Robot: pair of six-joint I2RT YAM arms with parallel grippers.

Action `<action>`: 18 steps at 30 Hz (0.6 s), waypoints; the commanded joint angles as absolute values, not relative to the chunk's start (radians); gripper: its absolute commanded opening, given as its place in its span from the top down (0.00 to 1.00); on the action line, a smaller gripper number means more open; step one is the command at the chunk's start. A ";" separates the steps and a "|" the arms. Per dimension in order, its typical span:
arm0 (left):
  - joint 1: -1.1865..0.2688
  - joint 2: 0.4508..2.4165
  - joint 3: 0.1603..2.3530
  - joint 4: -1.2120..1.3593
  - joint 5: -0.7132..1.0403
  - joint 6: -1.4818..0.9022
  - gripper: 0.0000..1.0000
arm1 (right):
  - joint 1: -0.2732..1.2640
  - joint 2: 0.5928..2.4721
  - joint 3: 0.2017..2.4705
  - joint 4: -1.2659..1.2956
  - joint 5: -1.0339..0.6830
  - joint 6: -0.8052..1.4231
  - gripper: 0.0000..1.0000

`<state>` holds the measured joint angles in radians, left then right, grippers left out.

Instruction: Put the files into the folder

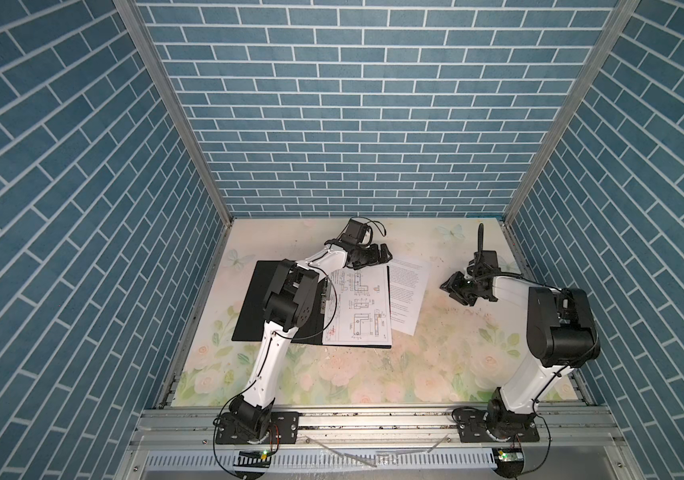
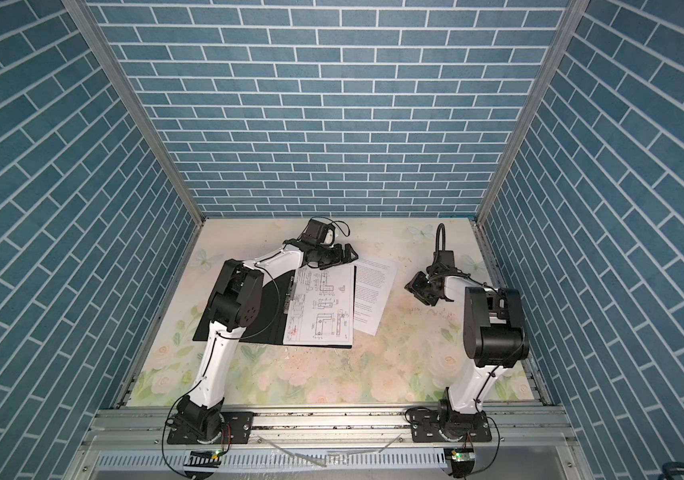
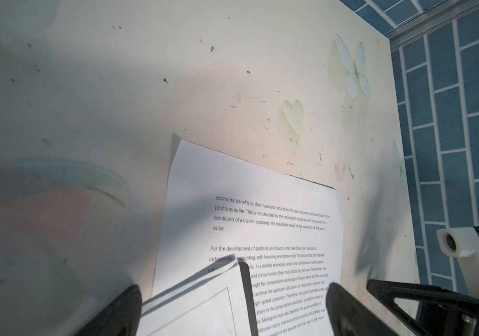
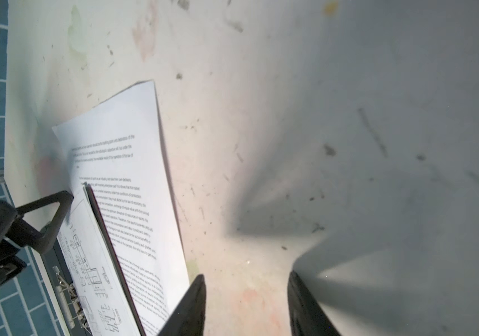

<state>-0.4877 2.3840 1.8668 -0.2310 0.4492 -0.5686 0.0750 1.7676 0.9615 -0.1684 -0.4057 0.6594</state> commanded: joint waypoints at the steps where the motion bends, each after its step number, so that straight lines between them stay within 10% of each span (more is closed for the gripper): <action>1: -0.494 2.391 1.901 -0.302 0.449 -0.560 0.00 | 0.115 1.750 0.939 -0.159 -0.409 0.707 0.48; 18: -0.506 2.515 2.009 -0.380 0.502 -0.547 0.00 | 0.201 1.873 0.980 -0.052 -0.444 0.862 0.41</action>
<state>-0.4904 2.4542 2.0003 -0.3206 0.4843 -0.5564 0.1928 1.8198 0.9791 -0.0315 -0.4496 0.8097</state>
